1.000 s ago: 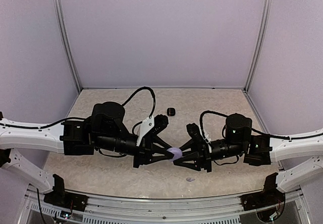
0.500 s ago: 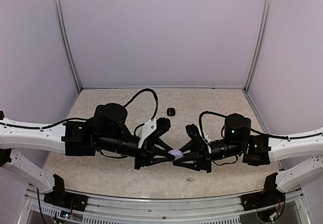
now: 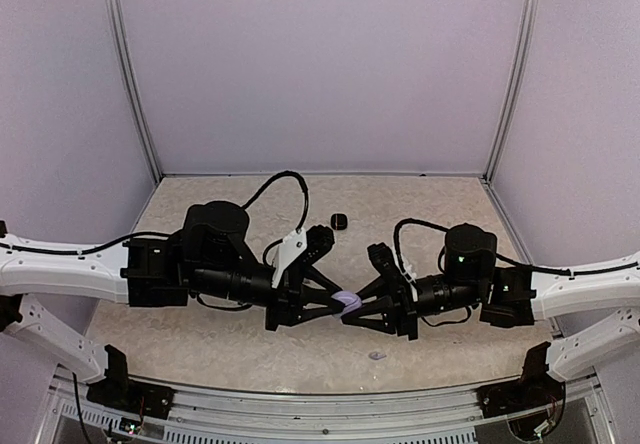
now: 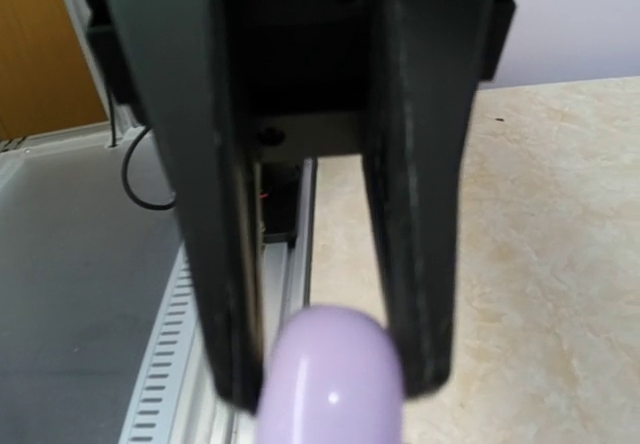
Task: Insert the wireless bluetooth earbuds into the charging case
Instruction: Pass from the left arm to the right
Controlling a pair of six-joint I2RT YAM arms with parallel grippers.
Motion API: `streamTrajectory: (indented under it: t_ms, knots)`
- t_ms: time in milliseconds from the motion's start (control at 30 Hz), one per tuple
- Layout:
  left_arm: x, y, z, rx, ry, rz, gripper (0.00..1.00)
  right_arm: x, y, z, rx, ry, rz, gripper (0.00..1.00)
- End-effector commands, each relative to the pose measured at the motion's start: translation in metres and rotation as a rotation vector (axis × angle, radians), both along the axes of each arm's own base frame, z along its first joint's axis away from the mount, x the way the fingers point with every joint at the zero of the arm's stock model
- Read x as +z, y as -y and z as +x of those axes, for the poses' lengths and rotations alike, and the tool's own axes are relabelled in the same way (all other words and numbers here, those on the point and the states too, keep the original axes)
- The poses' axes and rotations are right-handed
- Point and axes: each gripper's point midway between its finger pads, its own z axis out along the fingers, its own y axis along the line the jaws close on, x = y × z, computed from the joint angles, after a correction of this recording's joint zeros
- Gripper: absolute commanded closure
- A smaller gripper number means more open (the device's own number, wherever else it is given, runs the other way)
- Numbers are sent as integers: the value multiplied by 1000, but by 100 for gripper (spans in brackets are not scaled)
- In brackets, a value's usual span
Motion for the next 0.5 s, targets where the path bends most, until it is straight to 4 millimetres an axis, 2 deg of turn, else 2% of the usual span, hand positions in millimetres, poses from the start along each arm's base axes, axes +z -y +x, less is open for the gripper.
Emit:
streamTrajectory:
  t_ms: [0, 300, 467]
  knots:
    - [27, -8, 16, 71, 38, -84, 70, 12, -1, 2, 0, 11, 28, 94]
    - [30, -21, 38, 164, 65, -101, 63, 13, -1, 1, 4, 15, 30, 100]
    - [37, -25, 23, 97, 70, -145, 50, 11, -1, 8, -25, 3, 21, 100]
